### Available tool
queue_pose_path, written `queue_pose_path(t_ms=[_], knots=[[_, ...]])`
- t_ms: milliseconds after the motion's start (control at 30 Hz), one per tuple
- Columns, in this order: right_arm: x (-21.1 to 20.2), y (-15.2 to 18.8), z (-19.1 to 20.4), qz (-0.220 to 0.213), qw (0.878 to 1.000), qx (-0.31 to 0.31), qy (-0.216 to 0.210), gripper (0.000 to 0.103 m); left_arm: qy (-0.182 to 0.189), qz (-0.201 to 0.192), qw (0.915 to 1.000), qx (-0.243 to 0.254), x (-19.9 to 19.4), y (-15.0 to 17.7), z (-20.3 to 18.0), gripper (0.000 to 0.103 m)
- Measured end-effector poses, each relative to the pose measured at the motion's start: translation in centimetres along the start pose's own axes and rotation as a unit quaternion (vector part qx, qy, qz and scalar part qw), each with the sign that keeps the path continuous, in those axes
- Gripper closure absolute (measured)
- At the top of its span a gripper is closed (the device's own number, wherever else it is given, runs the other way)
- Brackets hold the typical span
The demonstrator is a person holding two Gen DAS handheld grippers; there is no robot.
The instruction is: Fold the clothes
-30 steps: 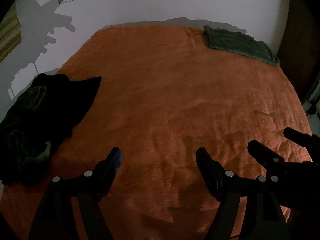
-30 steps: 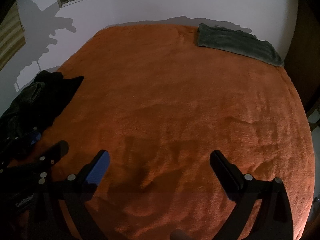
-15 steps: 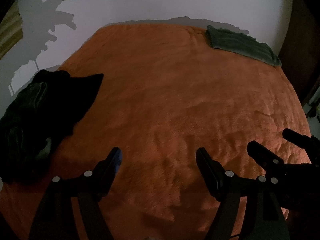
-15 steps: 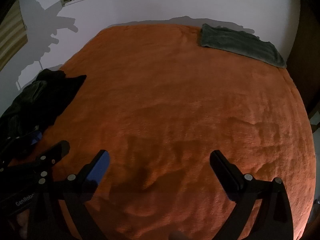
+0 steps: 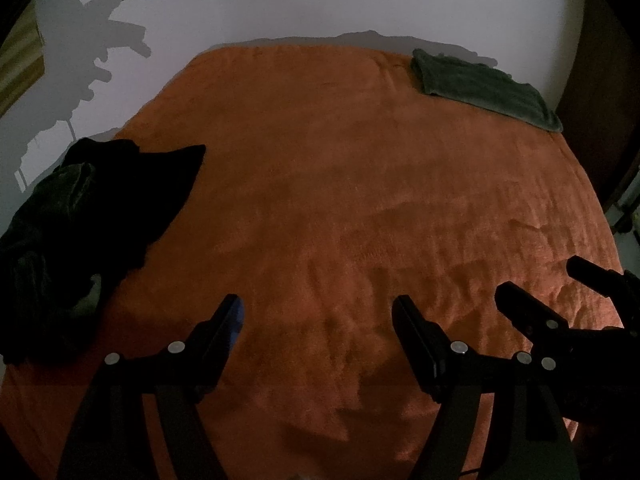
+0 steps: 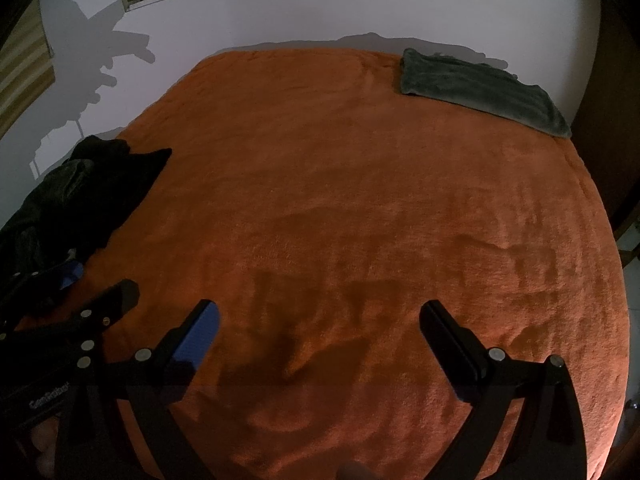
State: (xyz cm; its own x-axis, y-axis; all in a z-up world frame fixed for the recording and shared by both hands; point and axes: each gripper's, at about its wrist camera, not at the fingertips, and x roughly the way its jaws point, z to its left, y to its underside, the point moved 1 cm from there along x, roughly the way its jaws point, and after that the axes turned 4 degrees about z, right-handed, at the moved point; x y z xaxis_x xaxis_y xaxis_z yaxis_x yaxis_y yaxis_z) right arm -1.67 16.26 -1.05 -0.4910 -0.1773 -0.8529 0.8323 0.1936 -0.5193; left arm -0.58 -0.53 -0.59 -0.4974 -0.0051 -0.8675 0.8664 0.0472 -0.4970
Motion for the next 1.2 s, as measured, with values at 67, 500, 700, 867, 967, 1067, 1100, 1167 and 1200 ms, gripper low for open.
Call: queue_pose_path(t_ms=[67,500,700,867,967,1067,1100,1167,1200], knots=[[0.0,0.0,-0.1,0.000,1.000,0.000,-0.001,0.003,0.002,0.003,1.0000,-0.001,-0.1,-0.2,0.1,0.026],[0.6,0.2,0.2,0.010,1.000,-0.005,-0.002,0.003,0.000,0.014,0.9997,-0.020,0.1,0.0,1.0,0.026],[1.5,-0.2,2.0,0.013,0.999,-0.021,-0.030,0.003,-0.022,0.008,0.9994,-0.027,-0.2,0.5,2.7,0.026],[2.3,-0.6,3.8,0.014,0.998,-0.036,-0.056,0.003,-0.031,0.009,0.9990,-0.033,-0.7,1.0,4.1,0.026],[2.8,-0.8,4.8,0.015,0.996,-0.045,-0.072,0.003,-0.042,0.013,0.9973,-0.058,-0.8,1.2,6.1,0.026],[3.2,-1.0,5.9,0.016,0.995,-0.054,-0.088,0.003,-0.054,0.022,0.9943,-0.089,-0.6,1.5,8.6,0.026],[3.5,-1.2,6.4,0.017,0.994,-0.056,-0.095,0.003,-0.051,0.025,0.9933,-0.100,-0.7,1.7,9.7,0.026],[3.9,-1.6,7.6,0.019,0.992,-0.062,-0.110,0.003,-0.047,0.029,0.9916,-0.117,-0.7,1.6,11.5,0.026],[4.1,-1.8,8.2,0.017,0.990,-0.066,-0.122,0.003,-0.050,0.030,0.9912,-0.119,-0.8,1.7,12.2,0.026]])
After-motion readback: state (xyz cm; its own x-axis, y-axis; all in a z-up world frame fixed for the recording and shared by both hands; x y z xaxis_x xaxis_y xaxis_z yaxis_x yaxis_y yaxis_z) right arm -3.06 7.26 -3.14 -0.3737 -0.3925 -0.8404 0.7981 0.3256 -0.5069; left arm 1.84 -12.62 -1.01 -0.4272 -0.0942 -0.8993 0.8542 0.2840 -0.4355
